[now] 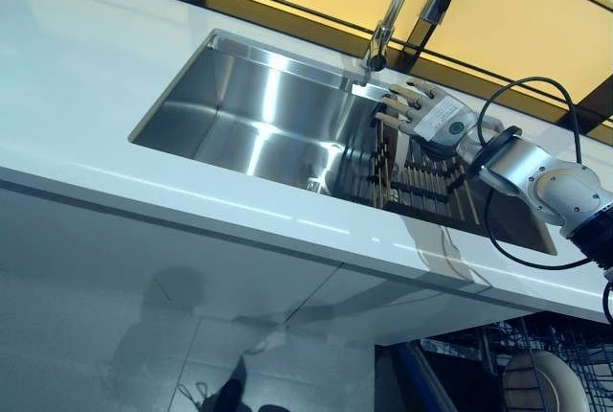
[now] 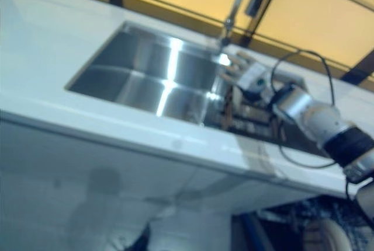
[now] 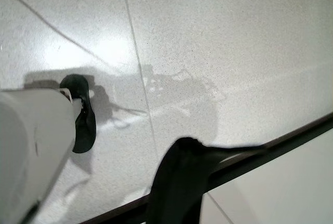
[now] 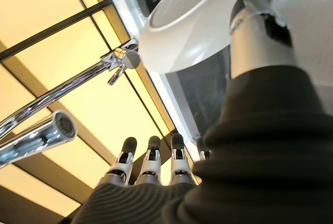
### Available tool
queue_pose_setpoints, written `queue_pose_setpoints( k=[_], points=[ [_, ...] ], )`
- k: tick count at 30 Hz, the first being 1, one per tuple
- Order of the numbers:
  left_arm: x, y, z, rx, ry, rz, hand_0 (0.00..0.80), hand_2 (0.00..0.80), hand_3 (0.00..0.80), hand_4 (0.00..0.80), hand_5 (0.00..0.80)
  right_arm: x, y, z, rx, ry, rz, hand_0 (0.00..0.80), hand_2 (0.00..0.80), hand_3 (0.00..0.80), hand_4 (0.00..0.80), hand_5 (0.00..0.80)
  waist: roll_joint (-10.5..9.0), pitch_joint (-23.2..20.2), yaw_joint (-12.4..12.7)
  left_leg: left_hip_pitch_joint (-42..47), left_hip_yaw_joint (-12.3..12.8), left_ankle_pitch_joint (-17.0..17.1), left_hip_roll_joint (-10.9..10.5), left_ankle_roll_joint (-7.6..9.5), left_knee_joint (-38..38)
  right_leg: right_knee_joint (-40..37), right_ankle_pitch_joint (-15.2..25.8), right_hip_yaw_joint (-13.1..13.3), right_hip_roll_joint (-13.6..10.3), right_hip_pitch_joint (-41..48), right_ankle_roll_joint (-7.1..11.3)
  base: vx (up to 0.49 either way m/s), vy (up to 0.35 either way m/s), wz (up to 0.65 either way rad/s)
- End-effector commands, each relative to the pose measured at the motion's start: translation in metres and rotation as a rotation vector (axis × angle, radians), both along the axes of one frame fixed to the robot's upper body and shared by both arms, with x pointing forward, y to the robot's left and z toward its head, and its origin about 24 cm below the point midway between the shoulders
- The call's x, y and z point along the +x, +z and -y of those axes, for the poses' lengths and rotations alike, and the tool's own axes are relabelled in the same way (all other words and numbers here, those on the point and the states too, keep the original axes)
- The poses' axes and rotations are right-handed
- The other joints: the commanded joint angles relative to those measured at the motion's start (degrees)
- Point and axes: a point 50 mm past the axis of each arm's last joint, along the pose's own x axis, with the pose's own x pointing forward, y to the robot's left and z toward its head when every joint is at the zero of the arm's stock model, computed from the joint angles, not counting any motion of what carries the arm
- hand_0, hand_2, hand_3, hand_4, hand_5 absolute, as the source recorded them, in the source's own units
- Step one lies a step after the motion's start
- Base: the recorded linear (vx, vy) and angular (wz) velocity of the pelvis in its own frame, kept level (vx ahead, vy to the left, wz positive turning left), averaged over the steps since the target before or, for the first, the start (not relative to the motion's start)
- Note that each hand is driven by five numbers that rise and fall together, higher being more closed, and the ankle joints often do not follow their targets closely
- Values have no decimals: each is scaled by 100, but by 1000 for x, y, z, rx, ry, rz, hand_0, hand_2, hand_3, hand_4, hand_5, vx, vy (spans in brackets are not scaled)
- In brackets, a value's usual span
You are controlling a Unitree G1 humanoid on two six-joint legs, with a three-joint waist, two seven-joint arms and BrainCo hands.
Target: Take plates into dishwasher
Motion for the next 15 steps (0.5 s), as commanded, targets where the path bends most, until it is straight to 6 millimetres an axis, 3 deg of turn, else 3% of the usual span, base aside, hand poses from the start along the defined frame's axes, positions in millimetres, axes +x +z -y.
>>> queue_pose_setpoints(
  k=[1, 15],
  points=[
    [-1, -2, 6, -41, 21, 23, 0, 0, 0, 0, 0, -8, 30, 10, -21, -60, 118, 0, 0, 0, 0, 0, 64, 143, -55, 138, 302, -583, -327, 345, -44, -14, 384, -51, 30, -313, 289, 0, 0, 0],
    [6, -2, 15, -75, 9, 38, 0, 0, 0, 0, 0, -7, 33, 9, -51, -77, 133, 0, 0, 0, 0, 0, 205, 225, -124, 87, 352, -564, -341, 328, -44, -14, 376, -34, 11, -377, 254, 0, 0, 0]
  ],
)
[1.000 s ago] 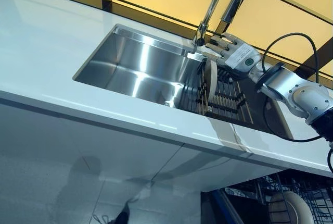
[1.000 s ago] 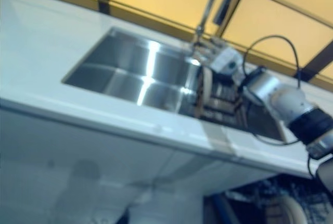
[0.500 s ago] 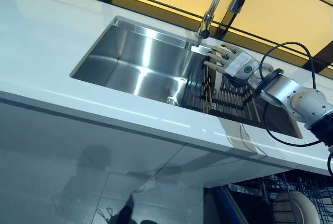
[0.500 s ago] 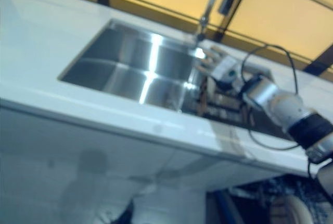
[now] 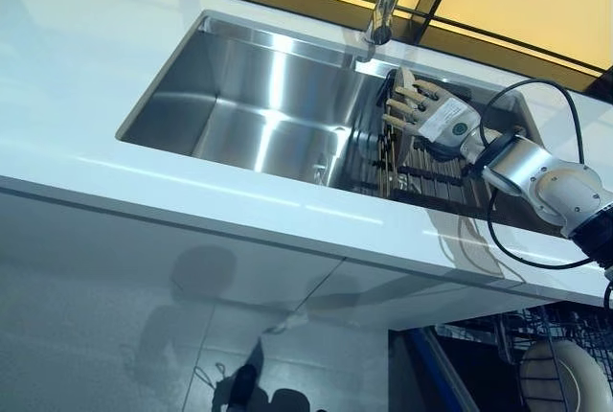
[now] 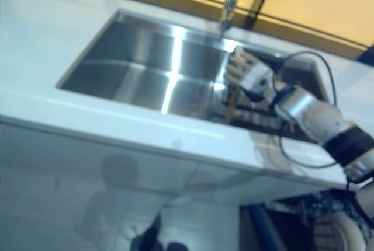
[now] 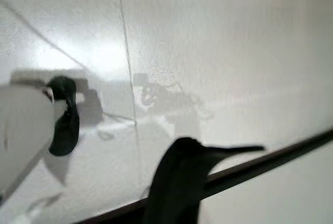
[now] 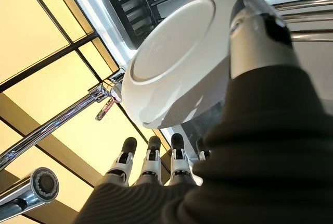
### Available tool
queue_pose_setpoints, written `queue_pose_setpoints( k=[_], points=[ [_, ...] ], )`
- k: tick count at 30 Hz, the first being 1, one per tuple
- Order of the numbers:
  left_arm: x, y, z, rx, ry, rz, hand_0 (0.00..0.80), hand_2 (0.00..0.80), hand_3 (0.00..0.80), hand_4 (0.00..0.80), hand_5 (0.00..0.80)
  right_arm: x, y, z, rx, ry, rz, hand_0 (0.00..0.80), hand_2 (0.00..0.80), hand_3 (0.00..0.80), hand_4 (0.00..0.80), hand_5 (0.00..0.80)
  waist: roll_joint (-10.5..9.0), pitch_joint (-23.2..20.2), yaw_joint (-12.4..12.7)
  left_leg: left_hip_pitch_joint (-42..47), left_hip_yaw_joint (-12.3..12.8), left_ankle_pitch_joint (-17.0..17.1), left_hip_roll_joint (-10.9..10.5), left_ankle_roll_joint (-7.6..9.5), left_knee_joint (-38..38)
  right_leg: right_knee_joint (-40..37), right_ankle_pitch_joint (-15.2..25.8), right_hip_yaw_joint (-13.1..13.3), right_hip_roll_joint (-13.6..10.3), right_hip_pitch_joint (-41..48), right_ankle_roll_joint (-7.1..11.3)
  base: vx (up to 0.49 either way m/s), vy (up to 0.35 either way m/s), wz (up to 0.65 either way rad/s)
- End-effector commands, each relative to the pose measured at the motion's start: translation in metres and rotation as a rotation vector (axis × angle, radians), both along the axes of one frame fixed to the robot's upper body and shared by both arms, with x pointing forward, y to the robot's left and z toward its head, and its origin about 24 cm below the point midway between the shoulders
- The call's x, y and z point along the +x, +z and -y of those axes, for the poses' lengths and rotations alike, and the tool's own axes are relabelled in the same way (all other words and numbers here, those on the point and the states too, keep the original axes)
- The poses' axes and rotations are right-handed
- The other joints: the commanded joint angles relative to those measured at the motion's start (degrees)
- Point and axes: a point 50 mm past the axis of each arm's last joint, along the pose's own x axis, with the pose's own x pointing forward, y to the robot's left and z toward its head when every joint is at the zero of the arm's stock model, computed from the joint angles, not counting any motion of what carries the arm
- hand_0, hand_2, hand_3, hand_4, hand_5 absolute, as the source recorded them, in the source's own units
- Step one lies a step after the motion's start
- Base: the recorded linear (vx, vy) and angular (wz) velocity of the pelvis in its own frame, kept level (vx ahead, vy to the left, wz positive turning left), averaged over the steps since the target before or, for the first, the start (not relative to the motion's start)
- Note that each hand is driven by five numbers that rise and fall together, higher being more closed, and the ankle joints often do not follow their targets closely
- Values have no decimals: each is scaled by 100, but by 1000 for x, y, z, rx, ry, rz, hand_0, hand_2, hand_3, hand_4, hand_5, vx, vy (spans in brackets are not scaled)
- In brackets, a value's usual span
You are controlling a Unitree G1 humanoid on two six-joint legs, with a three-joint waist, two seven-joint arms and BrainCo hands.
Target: Take plates into dishwasher
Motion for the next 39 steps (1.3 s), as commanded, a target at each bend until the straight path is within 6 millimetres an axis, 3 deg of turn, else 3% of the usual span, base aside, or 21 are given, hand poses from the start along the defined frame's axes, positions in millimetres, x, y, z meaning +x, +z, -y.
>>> queue_pose_setpoints(
  k=[1, 10, 22, 23, 24, 39],
  points=[
    [-1, -4, 11, -48, 4, 10, 0, 0, 0, 0, 0, -10, 34, 4, -38, -43, 135, 0, 0, 0, 0, 0, -46, 56, -106, 164, 347, -574, -339, 328, -31, -14, 361, -31, 12, -295, 276, 0, 0, 0],
    [2, -4, 16, -78, 12, 19, 0, 0, 0, 0, 0, -9, 36, -1, -121, -60, 162, 0, 0, 0, 0, 0, -3, 126, -105, 108, 341, -553, -336, 312, -31, -14, 366, -23, 16, -351, 267, 0, 0, 0],
    [4, -5, 25, -137, 50, 29, 0, 0, 0, 0, 0, -10, 42, -24, -334, -85, 231, 0, 0, 0, 0, 0, 118, 185, -65, -1, 302, -498, -349, 276, -31, -14, 348, -70, 0, -437, 239, 0, 0, 0],
    [3, -6, 27, -141, 50, 29, 0, 0, 0, 0, 0, -10, 42, -27, -365, -87, 245, 176, 176, 176, 176, 176, 133, 186, -63, -10, 307, -492, -343, 272, -31, -14, 346, -71, -4, -443, 234, -8, 37, -1],
    [3, -6, 29, -148, 52, 31, 0, 0, 0, 0, 0, -9, 43, -29, -420, -98, 269, 800, 800, 800, 800, 800, 152, 189, -54, -26, 308, -486, -344, 268, -31, -14, 346, -72, -7, -458, 232, -10, 35, 0],
    [1, -9, 38, -179, 57, 18, 0, 0, 0, 0, 0, -13, 56, -42, -519, -141, 377, 800, 800, 800, 800, 800, 221, 111, -49, -44, 322, -485, -356, 254, -31, -14, 319, -67, -28, -470, 219, -1, 15, 1]
  ],
)
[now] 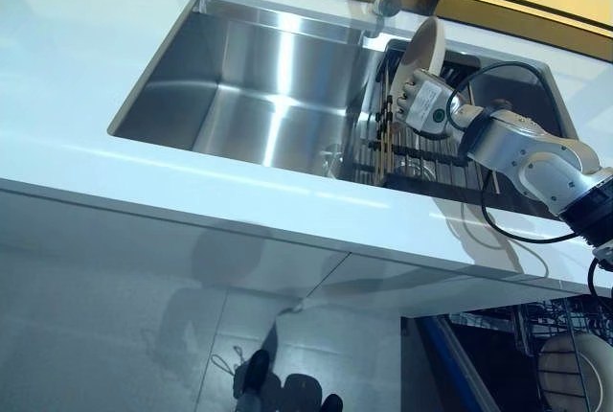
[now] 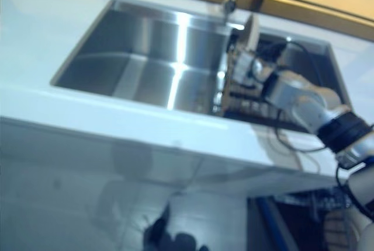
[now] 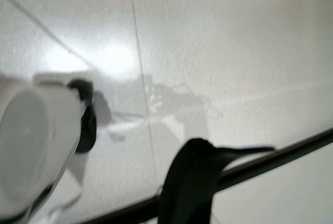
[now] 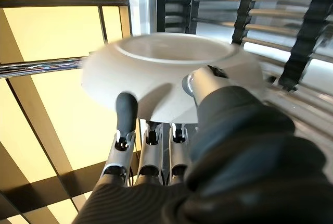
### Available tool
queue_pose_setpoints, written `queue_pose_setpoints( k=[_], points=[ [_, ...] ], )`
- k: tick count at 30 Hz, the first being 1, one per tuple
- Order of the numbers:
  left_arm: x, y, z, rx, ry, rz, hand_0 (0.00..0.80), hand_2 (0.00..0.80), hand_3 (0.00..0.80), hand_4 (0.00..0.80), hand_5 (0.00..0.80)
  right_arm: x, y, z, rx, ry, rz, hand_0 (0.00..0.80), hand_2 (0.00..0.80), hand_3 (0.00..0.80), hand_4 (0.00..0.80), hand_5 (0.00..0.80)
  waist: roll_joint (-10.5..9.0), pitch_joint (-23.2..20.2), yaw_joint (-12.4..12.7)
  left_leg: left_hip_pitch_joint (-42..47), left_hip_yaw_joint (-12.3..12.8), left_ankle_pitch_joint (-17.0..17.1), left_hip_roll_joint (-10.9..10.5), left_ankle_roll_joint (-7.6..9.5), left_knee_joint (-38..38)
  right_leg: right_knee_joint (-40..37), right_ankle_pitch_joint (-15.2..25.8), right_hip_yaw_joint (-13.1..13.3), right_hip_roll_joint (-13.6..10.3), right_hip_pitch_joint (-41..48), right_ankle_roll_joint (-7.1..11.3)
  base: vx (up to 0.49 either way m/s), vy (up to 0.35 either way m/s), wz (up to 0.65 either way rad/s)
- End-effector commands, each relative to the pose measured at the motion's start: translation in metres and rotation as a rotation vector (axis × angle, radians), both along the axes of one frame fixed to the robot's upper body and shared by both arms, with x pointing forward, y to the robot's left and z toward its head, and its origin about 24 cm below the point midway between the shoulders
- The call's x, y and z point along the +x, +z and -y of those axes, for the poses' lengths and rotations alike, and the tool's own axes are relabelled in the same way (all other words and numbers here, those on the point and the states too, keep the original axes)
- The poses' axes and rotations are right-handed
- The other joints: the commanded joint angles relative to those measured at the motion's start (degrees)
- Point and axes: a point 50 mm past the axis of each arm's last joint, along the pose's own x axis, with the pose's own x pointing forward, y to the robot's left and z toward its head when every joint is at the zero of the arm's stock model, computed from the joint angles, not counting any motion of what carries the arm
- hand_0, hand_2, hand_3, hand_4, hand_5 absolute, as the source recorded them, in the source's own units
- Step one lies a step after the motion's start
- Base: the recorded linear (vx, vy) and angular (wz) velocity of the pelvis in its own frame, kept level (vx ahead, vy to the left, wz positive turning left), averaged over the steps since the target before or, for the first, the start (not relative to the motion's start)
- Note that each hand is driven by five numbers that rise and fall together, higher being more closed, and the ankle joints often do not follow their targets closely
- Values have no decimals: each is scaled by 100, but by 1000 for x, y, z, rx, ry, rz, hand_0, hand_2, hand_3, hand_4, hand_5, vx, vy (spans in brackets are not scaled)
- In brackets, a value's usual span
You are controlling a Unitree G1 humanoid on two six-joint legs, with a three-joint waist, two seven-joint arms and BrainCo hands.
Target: Take plates into dishwasher
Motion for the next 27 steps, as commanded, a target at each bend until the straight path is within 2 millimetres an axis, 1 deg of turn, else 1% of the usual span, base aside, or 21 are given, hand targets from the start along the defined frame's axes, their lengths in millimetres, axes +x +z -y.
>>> queue_pose_setpoints(
  k=[1, 4, 13, 19, 27],
  points=[
    [-12, -9, 13, -45, 3, -44, 0, 0, 0, 0, 0, -14, 31, -16, -33, 56, 129, 800, 800, 800, 800, 800, -73, -100, -61, 173, 332, -537, -351, 246, -39, -15, 307, -31, -27, -292, 243, -2, 44, 0],
    [-14, -10, 16, -51, 0, -49, 0, 0, 0, 0, 0, -14, 29, -17, -26, 48, 117, 800, 800, 800, 800, 800, -46, -134, -69, 201, 334, -552, -363, 251, -39, -15, 301, -15, -36, -275, 246, -3, 29, 0],
    [-16, -11, 16, -51, -5, -62, 0, 0, 0, 0, 0, -12, 29, -14, 1, 31, 109, 800, 800, 800, 800, 800, -45, -200, -96, 273, 358, -579, -371, 267, -39, -15, 301, 17, -38, -230, 249, 0, 0, 0],
    [-19, -13, 16, -50, -7, -73, 0, 0, 0, 0, 0, -9, 28, -3, 40, 1, 86, 800, 800, 800, 800, 800, -58, -302, -147, 354, 408, -614, -370, 281, -39, -15, 301, 68, -42, -176, 261, 0, 0, 0],
    [-23, -15, 15, -44, -4, -91, 0, 0, 0, 0, 0, -7, 25, 5, 102, 15, 47, 800, 800, 800, 800, 800, -96, -434, -212, 486, 463, -663, -367, 299, -39, -15, 303, 139, -33, -84, 272, -5, 4, -3]
  ],
)
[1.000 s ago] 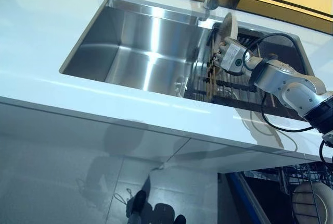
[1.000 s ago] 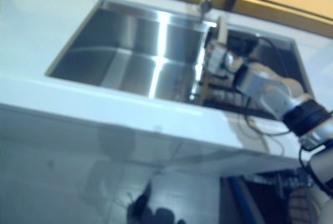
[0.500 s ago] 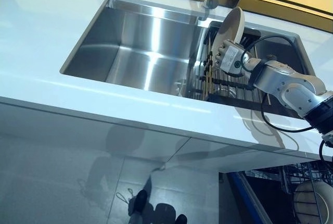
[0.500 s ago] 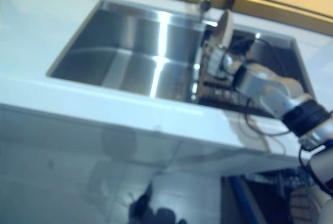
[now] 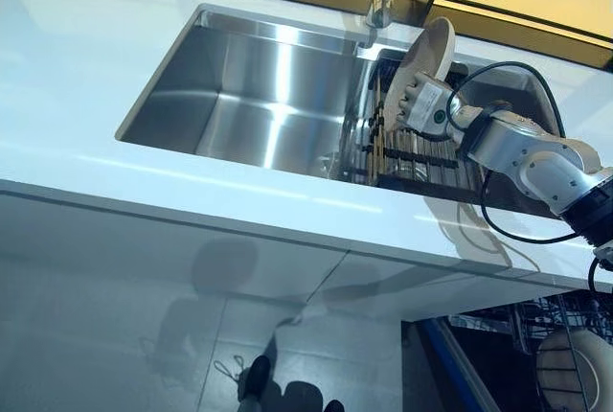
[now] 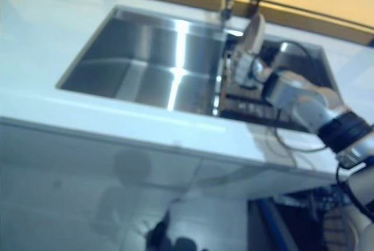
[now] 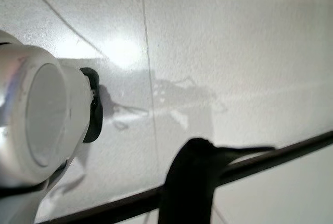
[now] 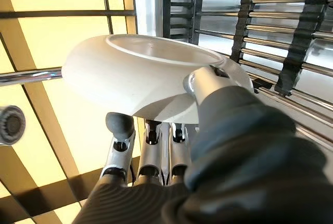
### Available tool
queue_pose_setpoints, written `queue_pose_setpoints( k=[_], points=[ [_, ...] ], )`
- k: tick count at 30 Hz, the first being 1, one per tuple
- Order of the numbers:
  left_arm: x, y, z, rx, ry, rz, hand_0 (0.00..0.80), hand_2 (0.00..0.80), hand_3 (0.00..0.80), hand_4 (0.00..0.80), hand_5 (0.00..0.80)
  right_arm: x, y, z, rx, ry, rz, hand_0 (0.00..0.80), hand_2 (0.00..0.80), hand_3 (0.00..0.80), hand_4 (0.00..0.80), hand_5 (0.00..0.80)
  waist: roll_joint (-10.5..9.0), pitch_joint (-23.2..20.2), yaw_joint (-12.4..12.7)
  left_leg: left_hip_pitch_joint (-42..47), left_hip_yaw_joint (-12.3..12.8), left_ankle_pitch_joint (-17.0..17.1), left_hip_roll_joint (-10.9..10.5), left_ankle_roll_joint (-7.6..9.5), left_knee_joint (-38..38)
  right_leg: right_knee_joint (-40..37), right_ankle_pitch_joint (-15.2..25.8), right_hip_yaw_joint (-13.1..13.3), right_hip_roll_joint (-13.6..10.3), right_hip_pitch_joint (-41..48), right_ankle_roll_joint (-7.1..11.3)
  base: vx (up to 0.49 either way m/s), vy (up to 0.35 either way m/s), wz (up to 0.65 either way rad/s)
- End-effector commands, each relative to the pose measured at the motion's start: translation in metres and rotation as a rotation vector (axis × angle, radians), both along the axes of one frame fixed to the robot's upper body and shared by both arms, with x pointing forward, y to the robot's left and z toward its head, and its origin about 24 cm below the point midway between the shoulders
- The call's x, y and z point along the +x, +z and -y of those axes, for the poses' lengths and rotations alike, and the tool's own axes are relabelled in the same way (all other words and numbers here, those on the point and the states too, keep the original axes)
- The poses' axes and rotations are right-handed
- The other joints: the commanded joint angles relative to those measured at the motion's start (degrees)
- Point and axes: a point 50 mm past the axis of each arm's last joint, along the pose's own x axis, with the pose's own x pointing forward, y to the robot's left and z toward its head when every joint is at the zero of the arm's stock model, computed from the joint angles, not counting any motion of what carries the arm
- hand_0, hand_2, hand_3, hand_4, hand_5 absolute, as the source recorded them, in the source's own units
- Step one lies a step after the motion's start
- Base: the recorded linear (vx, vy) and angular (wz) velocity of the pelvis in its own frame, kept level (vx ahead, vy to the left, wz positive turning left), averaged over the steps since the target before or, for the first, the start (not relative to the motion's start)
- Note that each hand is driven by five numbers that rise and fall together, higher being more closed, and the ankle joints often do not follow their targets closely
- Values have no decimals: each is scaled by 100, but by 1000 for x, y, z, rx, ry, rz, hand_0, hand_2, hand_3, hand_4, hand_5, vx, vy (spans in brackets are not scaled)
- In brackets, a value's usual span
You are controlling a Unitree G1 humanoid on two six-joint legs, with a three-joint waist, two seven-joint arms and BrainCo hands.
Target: Take plates into dishwasher
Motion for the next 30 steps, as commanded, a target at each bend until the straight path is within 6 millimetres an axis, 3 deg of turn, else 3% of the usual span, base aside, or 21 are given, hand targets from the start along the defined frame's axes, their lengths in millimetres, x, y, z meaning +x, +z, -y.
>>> queue_pose_setpoints(
  k=[1, 7, 25, 28, 30],
  points=[
    [-26, -13, 6, -7, 1, -80, 0, 0, 0, 0, 0, -7, 24, 5, 61, 27, 87, 800, 800, 800, 800, 800, -145, -474, -203, 302, 355, -694, -372, 301, -44, -16, 258, 87, -17, -240, 337, 0, 0, 0],
    [-32, -17, 5, 7, 1, -120, 0, 0, 0, 0, 0, -8, 20, 17, 154, 55, 41, 800, 800, 800, 800, 800, -208, -768, -338, 535, 431, -786, -380, 338, -44, -16, 244, 223, -7, -64, 360, 12, 8, -8],
    [-42, -22, 6, 15, -44, -156, 0, 0, 0, 0, 0, -3, 0, 50, 216, -44, -43, 800, 800, 800, 800, 800, -195, -1278, -599, 947, 686, -970, -358, 400, -44, -16, 226, 520, 24, 180, 407, 16, 6, -15],
    [-42, -22, 7, 19, -61, -160, 0, 0, 0, 0, 0, -5, 1, 61, 312, -71, -42, 800, 800, 800, 800, 800, -182, -1373, -672, 1017, 745, -999, -361, 414, -44, -16, 214, 590, 29, 216, 413, 25, 10, -8],
    [-44, -23, 8, 17, -71, -162, 0, 0, 0, 0, 0, -9, 5, 77, 470, -78, -25, 800, 800, 800, 800, 800, -159, -1448, -731, 1090, 785, -1020, -366, 429, -44, -16, 206, 649, 39, 259, 410, 39, 20, -10]
  ],
)
